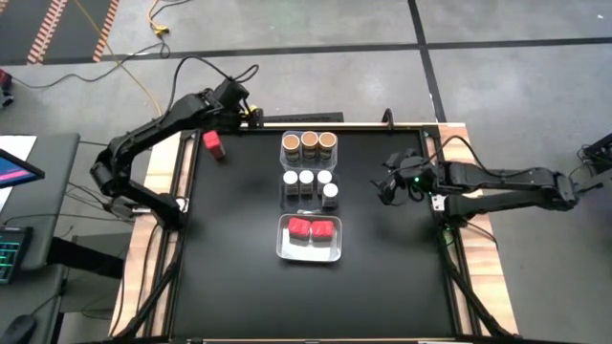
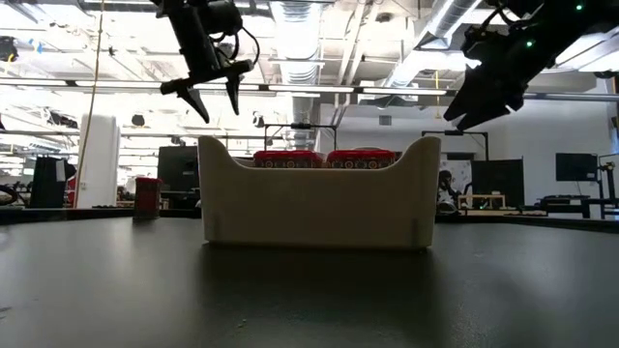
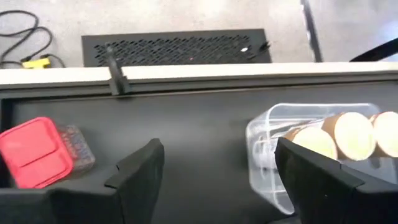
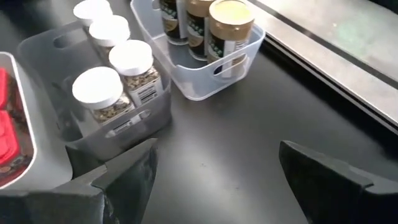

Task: Sort spices by type
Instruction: Put the red seasoning can into the white bin in front of the other red seasoning can

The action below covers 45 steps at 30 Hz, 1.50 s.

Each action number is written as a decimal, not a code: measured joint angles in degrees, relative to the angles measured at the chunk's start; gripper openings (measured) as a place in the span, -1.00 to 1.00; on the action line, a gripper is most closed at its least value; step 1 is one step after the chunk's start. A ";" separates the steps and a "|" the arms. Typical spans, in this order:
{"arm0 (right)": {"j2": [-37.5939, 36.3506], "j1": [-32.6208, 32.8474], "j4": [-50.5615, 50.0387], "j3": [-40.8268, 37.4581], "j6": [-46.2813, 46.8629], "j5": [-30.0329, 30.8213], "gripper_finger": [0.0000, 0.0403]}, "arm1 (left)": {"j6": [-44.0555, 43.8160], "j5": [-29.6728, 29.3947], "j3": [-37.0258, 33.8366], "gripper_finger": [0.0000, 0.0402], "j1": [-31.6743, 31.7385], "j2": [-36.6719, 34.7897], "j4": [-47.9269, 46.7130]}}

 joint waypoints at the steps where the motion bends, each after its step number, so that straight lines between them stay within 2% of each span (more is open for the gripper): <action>1: 0.00 -0.35 0.00 0.00 0.08 -0.01 0.80 | 0.01 0.09 0.00 0.46 0.00 0.00 0.59; 8: 0.00 -2.60 0.02 0.00 0.04 0.01 0.80 | 1.51 -0.10 -0.02 0.46 0.01 0.42 1.35; 14: 0.00 -4.15 0.07 0.00 0.02 0.01 0.80 | -2.71 -5.96 -0.02 0.46 4.00 0.37 0.44; 20: 0.00 -4.85 0.17 0.02 1.78 0.01 0.80 | -5.43 -4.76 -0.02 0.46 12.23 2.29 -5.87; 25: 0.00 -4.84 0.15 0.02 2.45 0.01 0.80 | -5.53 -4.28 -0.02 0.46 16.04 5.99 -8.71; 30: 0.00 -4.83 0.15 0.02 2.49 0.01 0.80 | -6.14 -1.05 -0.02 0.46 18.38 10.92 -12.02; 34: 0.00 -4.83 0.15 0.02 2.55 0.01 0.80 | -6.14 -1.11 -0.02 0.46 19.30 13.00 -13.20; 40: 0.00 -4.83 0.13 0.02 3.44 0.01 0.80 | -3.06 -1.09 -0.08 0.46 21.82 12.67 -15.02; 45: 0.00 -4.83 -0.01 0.02 4.36 0.01 0.80 | -2.72 -0.81 -2.04 0.46 21.57 10.51 -12.30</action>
